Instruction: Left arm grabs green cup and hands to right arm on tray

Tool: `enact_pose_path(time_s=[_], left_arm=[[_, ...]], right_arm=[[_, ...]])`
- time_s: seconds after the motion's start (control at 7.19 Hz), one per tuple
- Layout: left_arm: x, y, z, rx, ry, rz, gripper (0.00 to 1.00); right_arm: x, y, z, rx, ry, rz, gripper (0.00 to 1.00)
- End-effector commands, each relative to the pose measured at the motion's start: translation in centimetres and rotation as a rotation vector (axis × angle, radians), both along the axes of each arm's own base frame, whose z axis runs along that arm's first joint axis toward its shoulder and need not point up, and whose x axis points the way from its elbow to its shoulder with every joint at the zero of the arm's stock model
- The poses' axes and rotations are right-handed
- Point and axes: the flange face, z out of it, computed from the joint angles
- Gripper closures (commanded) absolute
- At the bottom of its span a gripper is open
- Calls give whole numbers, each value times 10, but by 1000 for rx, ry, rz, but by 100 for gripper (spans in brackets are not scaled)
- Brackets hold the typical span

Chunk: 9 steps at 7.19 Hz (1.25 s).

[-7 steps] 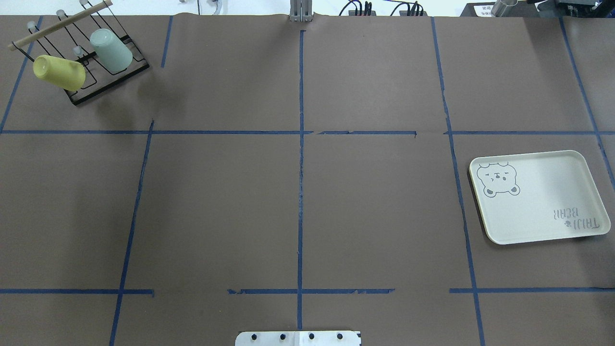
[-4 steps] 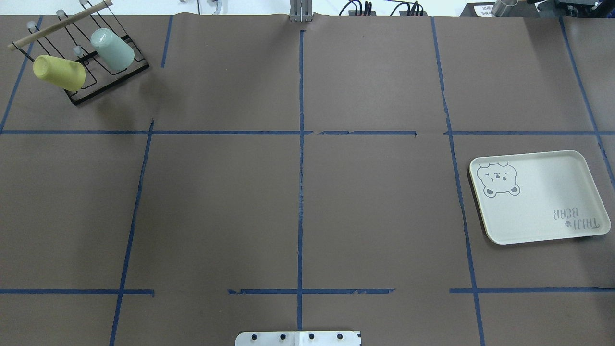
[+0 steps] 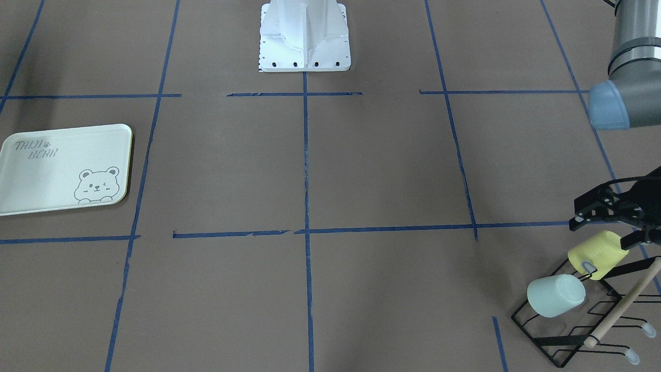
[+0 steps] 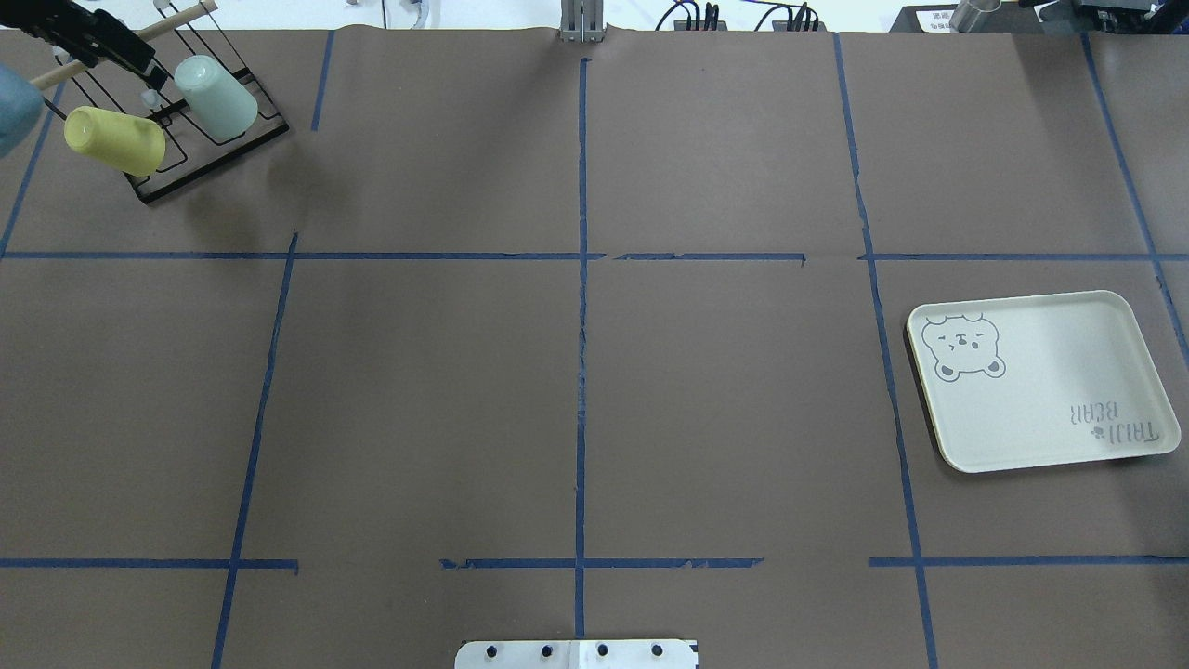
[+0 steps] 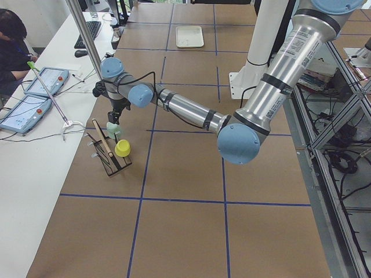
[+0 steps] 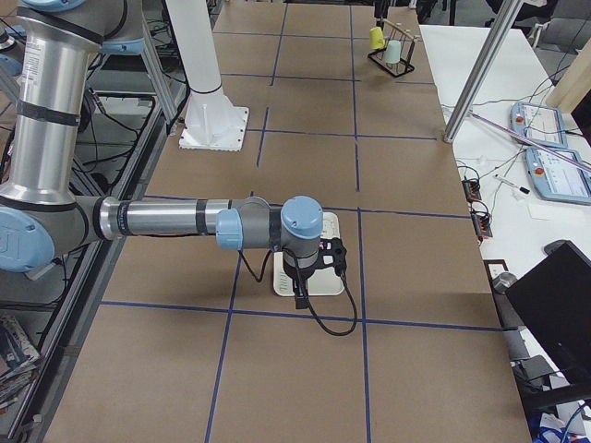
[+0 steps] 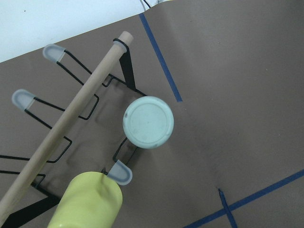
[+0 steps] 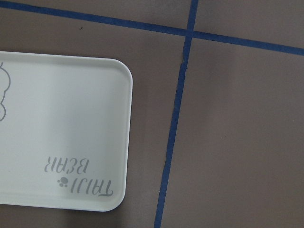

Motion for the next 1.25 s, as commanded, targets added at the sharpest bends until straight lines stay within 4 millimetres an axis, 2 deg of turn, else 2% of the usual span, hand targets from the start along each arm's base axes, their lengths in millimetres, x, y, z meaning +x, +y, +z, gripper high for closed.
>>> enact_pose_path(time_s=[0.0, 0.14, 0.28, 0.42, 0.7, 0.83, 1.11], left_arm=[[35, -26, 0, -7, -91, -35, 0], [54, -25, 3, 6, -112, -61, 0], [63, -33, 18, 11, -110, -62, 0], [68, -44, 30, 17, -107, -64, 0], [74, -57, 34, 1, -114, -61, 0], [74, -58, 34, 4, -121, -66, 0], [87, -59, 40, 7, -140, -66, 0]], right_arm=[[0, 1, 1, -2, 0, 0, 0], [0, 1, 1, -2, 0, 0, 0], [0, 1, 2, -3, 2, 0, 0], [0, 1, 3, -5, 2, 0, 0], [0, 1, 3, -6, 2, 0, 0], [0, 1, 4, -7, 2, -1, 0], [0, 1, 4, -7, 2, -1, 0]])
